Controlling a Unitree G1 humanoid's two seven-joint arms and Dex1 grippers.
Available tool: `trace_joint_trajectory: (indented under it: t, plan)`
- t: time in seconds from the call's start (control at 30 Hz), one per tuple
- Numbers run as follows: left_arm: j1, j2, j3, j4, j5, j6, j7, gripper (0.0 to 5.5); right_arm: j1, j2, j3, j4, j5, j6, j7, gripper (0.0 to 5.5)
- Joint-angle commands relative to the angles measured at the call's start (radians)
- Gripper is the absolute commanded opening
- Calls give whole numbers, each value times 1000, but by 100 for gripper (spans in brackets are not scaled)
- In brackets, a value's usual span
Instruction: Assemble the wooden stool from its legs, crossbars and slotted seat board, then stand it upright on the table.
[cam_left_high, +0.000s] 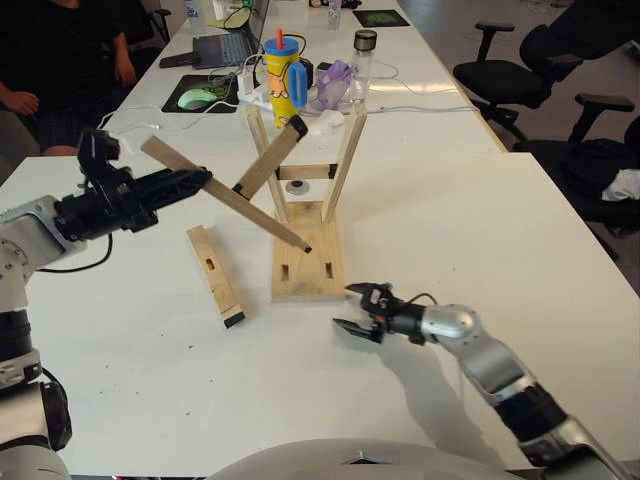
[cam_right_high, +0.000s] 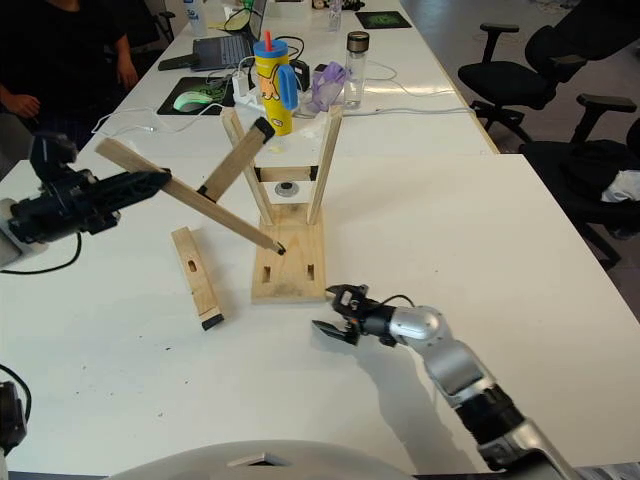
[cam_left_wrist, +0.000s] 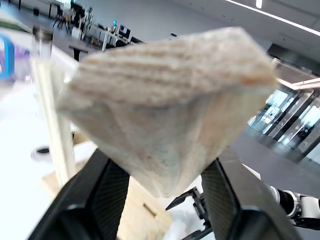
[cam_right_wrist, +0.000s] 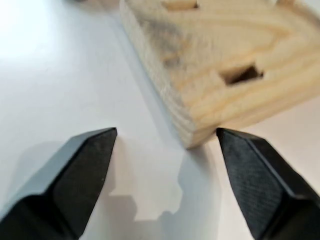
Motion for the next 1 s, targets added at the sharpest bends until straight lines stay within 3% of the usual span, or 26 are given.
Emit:
trace_joint_trajectory:
  t: [0.03,0.53,0.67,0.8,0.9,1.0]
  plan:
    - [8,6,0,-6,37,-13,-28,201,-14,51,-13,136,-62,15,-74,370]
    - [76,-73,-52,-82,210,-140,21,201,-48,-55,-149,149,-34,7,18,370]
    - [48,-91,-100,-76,296,-233,11,201,-48,87,-325,-49,264,192,-3,305]
    - [-19,-80,-197,-24,395,-313,-67,201,-60,226,-379,-115,347,305,-144,255]
    - [-106,-76,-280,44,473,-373,-152,201,-72,311,-358,-68,298,322,-261,255]
    - [-191,-75,-357,116,554,-435,-244,201,-69,326,-252,-15,185,349,-316,255]
